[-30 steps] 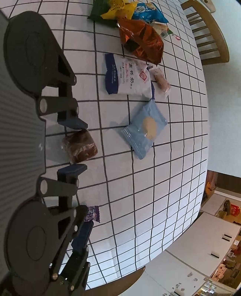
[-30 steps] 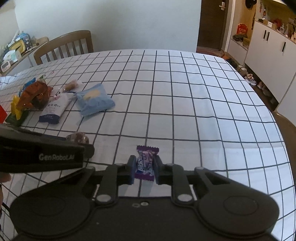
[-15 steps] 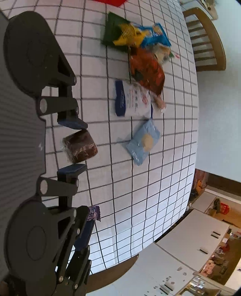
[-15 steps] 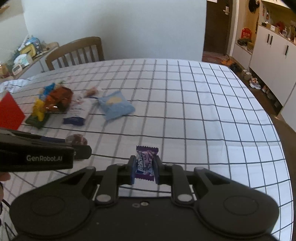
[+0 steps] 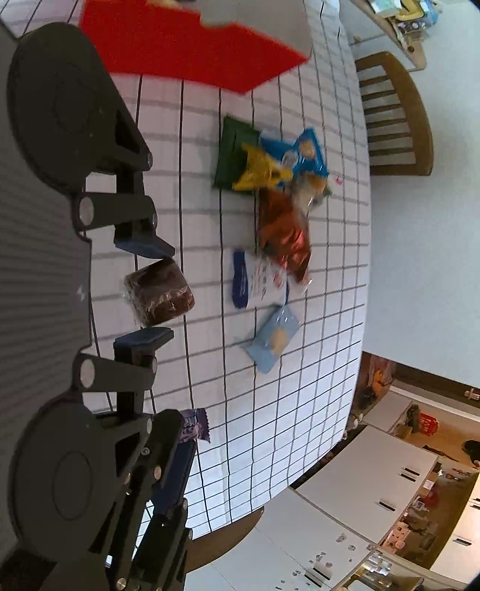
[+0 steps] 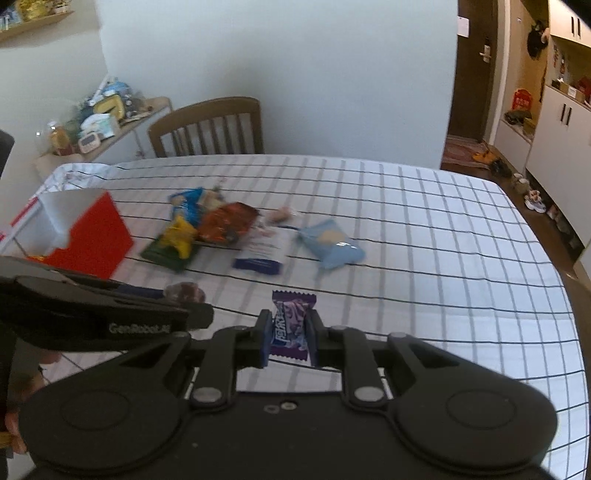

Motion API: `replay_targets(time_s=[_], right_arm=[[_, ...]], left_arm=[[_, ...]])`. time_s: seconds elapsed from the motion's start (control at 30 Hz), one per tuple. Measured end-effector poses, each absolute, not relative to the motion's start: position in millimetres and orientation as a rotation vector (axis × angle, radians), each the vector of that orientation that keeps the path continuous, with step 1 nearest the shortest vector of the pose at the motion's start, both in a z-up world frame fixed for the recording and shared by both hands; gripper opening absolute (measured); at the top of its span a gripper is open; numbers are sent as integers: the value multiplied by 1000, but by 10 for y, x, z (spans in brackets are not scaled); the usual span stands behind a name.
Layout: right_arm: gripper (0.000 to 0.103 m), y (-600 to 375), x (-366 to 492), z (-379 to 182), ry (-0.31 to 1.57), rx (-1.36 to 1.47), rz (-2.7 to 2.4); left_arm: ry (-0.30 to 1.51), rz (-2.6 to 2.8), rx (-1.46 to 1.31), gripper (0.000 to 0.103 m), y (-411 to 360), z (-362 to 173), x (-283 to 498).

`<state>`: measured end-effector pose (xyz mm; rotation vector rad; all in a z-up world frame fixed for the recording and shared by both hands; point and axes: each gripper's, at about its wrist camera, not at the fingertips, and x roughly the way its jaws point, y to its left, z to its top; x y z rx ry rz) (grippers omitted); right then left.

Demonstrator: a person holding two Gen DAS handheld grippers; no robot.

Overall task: Organize snacks
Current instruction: 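Carry the brown cake and purple candy over the red box with both tools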

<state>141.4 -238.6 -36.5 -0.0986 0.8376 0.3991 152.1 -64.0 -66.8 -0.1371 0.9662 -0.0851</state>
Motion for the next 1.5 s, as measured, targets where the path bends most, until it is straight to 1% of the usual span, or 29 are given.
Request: replay_targets(time_s=[0.37, 0.77, 1.17, 1.5], right_arm=[[17, -1581, 1233, -138, 800, -91, 489], [17, -676, 1068, -38, 769, -128, 586], [18, 105, 1075, -154, 798, -170, 651], [18, 586, 1218, -411, 844, -239, 651]], left_arm=[[903, -28, -111, 40, 153, -312, 1154], [875, 60, -132, 40, 1097, -149, 861], [869, 169, -127, 40, 1971, -115, 769], [922, 270, -143, 40, 2676, -330, 881]])
